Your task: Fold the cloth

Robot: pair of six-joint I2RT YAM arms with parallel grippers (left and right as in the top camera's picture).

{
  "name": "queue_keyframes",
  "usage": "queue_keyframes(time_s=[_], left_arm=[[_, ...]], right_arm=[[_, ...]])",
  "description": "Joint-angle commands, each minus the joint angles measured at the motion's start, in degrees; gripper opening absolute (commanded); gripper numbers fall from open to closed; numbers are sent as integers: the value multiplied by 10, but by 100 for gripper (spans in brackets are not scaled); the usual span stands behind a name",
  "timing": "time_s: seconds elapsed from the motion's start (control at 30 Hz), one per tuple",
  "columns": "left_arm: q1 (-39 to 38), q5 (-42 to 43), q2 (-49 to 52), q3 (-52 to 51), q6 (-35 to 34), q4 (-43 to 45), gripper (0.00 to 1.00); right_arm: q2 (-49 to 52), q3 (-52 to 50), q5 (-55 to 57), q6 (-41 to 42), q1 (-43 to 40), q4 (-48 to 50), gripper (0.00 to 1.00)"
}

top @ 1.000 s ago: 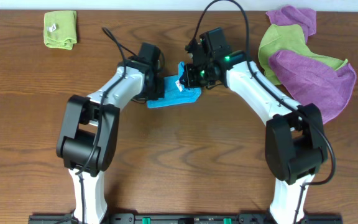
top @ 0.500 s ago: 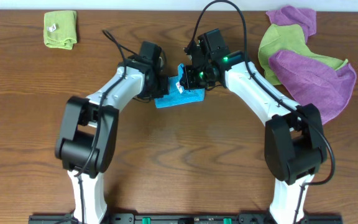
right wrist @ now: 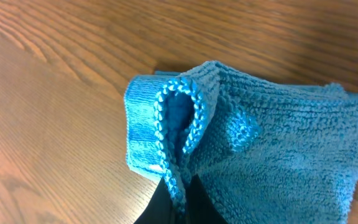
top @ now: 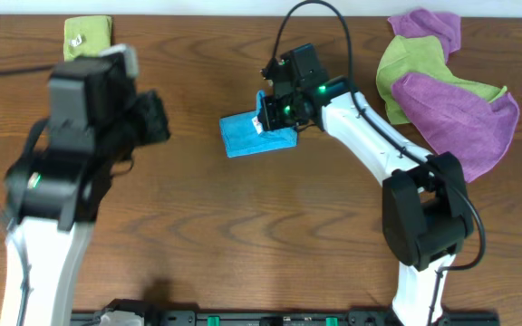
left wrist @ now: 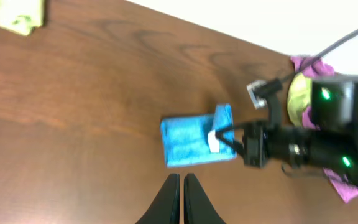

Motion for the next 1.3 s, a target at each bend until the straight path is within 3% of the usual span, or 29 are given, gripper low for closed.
queue_keyframes(time_s=[0.0, 0.43, 0.6, 0.67, 0.8, 0.97, 1.17, 1.27], left_arm=[[4, -9, -37, 3, 9, -33, 6], [4, -9, -82, 2, 9, -91, 6], [4, -9, -82, 2, 9, -91, 6], [4, -9, -82, 2, 9, -91, 6], [4, -9, -82, 2, 10, -91, 6], [4, -37, -82, 1, 20, -101, 6], [4, -76, -77, -34, 20, -93, 6], [4, -75, -70, -87, 19, -59, 16]], right_arm=[[1, 5, 30, -16, 19, 8, 1], [49, 5, 26, -12, 32, 40, 1], [49, 5, -25, 3, 46, 76, 3], [49, 5, -96, 2, 59, 94, 37], [49, 5, -122, 2, 87, 97, 49], [49, 8, -117, 3, 94, 97, 49], [30, 60, -187, 1, 62, 57, 47], [15, 97, -171, -42, 50, 0, 43]])
